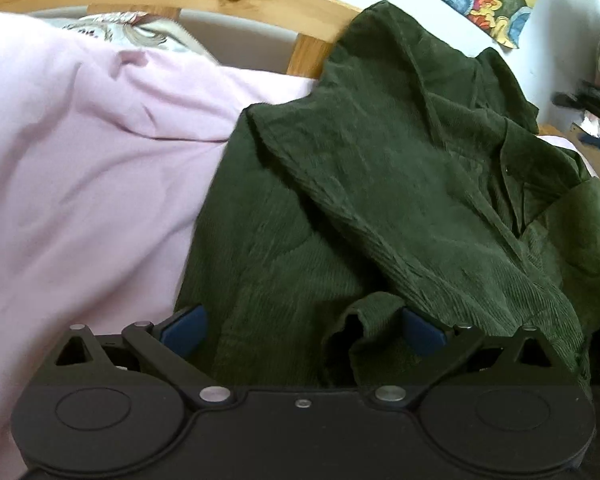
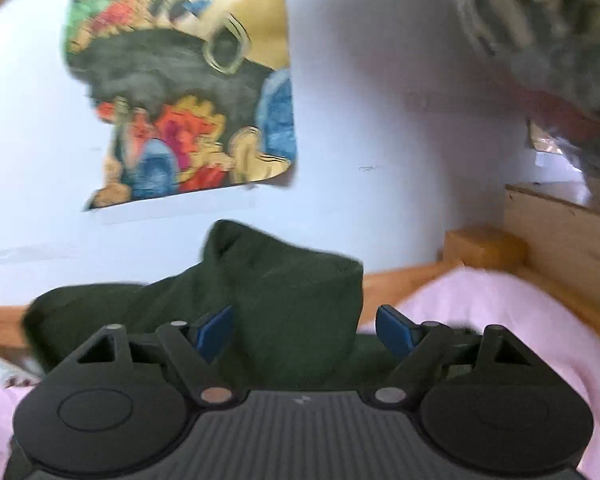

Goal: Fold large clothes
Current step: 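Grasp the shirt's collar edge with the right tool and lift it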

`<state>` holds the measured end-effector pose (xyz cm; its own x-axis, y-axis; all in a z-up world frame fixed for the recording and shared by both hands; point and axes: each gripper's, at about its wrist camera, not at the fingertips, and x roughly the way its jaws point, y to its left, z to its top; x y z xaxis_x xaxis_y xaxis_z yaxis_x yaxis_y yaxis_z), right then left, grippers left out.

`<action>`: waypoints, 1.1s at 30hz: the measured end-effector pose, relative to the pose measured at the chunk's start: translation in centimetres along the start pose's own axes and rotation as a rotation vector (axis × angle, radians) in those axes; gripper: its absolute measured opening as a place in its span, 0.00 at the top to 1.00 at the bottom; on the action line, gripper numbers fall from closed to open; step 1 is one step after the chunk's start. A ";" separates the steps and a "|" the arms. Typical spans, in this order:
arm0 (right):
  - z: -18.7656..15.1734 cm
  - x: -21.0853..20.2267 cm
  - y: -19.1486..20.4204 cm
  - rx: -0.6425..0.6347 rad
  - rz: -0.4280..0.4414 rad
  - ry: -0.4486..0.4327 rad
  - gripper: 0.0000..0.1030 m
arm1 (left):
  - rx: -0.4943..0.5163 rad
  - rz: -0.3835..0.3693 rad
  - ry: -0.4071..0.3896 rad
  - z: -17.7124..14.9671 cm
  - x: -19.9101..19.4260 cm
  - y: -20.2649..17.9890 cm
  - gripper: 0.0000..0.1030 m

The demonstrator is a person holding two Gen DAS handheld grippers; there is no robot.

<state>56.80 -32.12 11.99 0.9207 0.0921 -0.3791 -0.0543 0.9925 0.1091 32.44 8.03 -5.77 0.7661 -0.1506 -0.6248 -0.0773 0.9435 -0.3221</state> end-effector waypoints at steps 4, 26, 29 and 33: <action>0.6 3.9 -0.8 0.013 -0.056 0.046 0.20 | -0.030 -0.007 -0.005 0.4 0.1 0.0 0.01; -5.2 -14.0 6.4 -0.511 -0.052 -0.304 0.91 | -0.039 -0.009 -0.122 2.2 -2.8 0.2 0.01; -10.1 -21.1 7.7 -0.609 -0.041 -0.364 0.92 | -0.068 -0.032 -0.160 2.8 -4.0 0.4 0.01; -17.1 -27.1 8.4 -0.685 -0.040 -0.341 0.91 | -0.101 -0.055 -0.209 3.5 -5.9 0.5 0.01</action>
<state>24.78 -24.94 7.48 0.9893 0.1355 -0.0540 -0.1433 0.8325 -0.5352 30.16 10.47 0.23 0.8855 -0.1270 -0.4469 -0.0871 0.8995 -0.4281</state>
